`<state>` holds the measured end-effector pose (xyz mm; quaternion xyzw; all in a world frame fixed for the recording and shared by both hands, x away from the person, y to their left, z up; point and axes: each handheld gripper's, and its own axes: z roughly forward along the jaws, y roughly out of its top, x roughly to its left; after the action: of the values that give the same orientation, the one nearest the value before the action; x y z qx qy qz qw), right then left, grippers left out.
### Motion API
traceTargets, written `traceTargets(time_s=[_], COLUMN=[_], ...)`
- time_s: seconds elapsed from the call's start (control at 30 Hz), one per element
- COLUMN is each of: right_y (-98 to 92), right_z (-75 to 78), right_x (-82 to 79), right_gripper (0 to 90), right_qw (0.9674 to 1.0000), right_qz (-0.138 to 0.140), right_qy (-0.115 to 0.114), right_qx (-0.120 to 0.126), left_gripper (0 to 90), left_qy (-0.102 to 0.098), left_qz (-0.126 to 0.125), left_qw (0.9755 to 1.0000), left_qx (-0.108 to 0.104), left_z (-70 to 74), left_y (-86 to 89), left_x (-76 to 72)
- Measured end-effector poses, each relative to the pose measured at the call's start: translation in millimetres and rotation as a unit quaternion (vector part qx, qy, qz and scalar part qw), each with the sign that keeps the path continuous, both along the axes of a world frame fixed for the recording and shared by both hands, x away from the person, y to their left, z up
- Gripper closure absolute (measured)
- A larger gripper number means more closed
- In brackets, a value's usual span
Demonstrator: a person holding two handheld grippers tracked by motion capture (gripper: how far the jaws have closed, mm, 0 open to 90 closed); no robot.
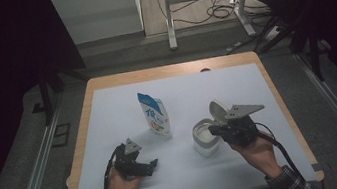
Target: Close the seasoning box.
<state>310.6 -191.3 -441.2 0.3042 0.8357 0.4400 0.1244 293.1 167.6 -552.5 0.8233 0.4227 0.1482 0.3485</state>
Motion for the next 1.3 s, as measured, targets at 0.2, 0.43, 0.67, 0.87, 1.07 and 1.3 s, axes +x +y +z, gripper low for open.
traceTargets(time_s=[0.2, 0.43, 0.67, 0.87, 1.07, 1.3], right_y=[-10.4, -20.2, -29.8, -41.4, -52.8, -61.0], right_z=[-1.7, 0.0, -4.4, -8.7, -10.0, -6.5], right_x=[-5.2, -10.4, -11.4, -10.1, -5.4, 3.1], right_gripper=[89.0, 89.0, 89.0, 89.0, 89.0, 89.0], right_qw=[1.0, 0.9998, 0.9996, 0.999, 0.998, 0.997], right_qz=[-0.008, -0.016, -0.028, -0.044, -0.064, -0.077], right_qy=[-0.001, -0.003, -0.001, 0.004, 0.002, -0.002], right_qx=[0.0, 0.007, 0.004, -0.001, -0.001, 0.008], left_gripper=[2.3, 2.3, 2.3, 2.4, 2.4, 2.4], left_qy=[-0.001, -0.001, -0.001, -0.001, 0.0, -0.001], left_qz=[-0.001, 0.001, 0.001, 0.0, -0.001, 0.001], left_qw=[1.0, 1.0, 1.0, 1.0, 1.0, 1.0], left_qx=[0.002, 0.0, -0.001, 0.001, 0.001, -0.001], left_z=[0.0, -0.2, -0.2, -0.1, 0.0, -0.3], left_y=[0.1, -0.1, -0.2, 0.1, 0.2, -0.1], left_x=[0.0, 0.0, 0.0, 0.0, 0.0, 0.1])
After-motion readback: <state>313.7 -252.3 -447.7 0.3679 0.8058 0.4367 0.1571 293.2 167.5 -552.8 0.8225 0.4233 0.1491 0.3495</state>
